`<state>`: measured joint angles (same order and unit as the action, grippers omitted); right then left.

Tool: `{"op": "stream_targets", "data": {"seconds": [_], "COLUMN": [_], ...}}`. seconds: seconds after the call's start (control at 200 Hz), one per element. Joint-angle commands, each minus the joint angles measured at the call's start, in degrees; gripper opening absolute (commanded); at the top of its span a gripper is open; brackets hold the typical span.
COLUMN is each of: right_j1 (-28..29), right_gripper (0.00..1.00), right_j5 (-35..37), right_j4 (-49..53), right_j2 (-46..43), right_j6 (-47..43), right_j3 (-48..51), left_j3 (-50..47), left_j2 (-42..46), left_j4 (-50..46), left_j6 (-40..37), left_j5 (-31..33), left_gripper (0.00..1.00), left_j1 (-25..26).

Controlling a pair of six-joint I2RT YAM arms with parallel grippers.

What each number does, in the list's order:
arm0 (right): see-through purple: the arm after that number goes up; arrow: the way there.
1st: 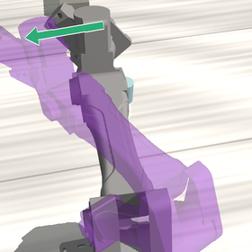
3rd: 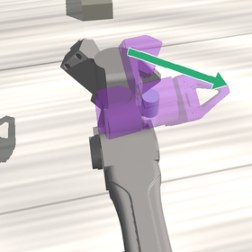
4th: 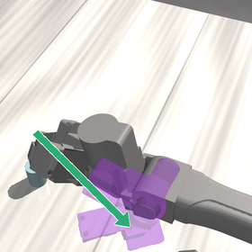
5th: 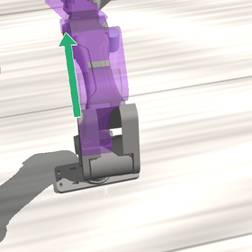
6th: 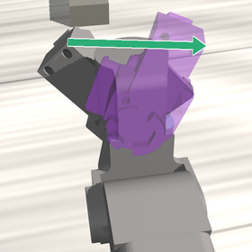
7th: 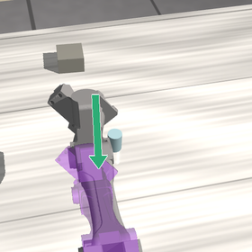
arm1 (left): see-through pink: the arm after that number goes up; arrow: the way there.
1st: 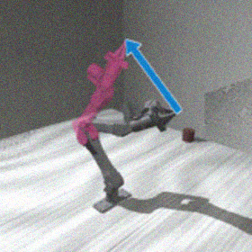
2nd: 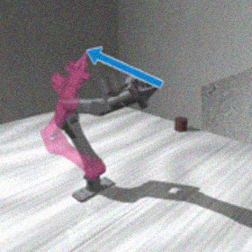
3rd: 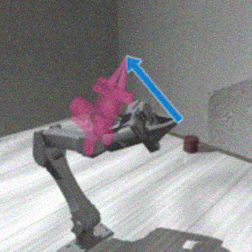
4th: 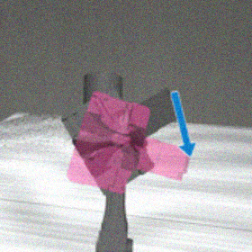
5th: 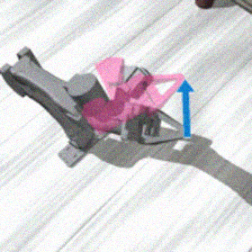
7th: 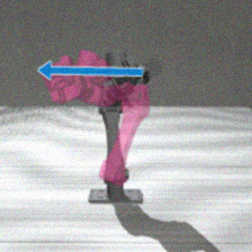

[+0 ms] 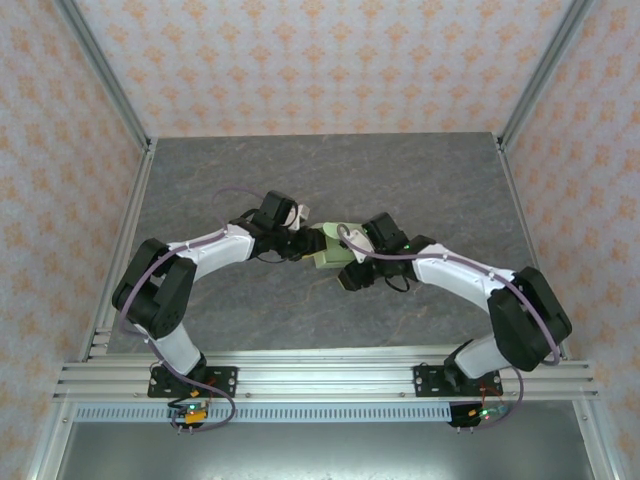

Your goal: Fold the paper box

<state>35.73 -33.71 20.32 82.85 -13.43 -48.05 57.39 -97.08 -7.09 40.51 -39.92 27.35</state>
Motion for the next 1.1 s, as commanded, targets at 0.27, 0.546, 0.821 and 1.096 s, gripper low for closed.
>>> {"op": "stream_targets", "data": {"seconds": [0.27,0.546,0.821,1.096], "right_j1": [1.7,1.3,-5.0,-8.0], "right_gripper": [0.48,0.47,0.48,0.5], "right_j5": [-6.9,13.3,12.6,17.9], "right_j4": [3.3,6.4,5.0,6.5], "right_j2": [-4.4,-3.6,-6.1,0.8], "right_j6": [-3.5,1.2,8.8,13.2], "right_j3": [2.4,-0.3,-1.6,-9.2], "left_j3": [1.2,1.2,1.1,1.1], "left_j2": [-0.4,0.1,1.1,2.2], "left_j4": [-1.2,-2.3,-2.7,-3.3], "left_j6": [-3.1,-4.0,-4.2,-4.7], "left_j5": [-1.3,-1.3,-1.3,-1.3], "left_gripper": [0.33,0.33,0.33,0.34], "left_j1": [0.9,0.9,0.9,0.9]}}
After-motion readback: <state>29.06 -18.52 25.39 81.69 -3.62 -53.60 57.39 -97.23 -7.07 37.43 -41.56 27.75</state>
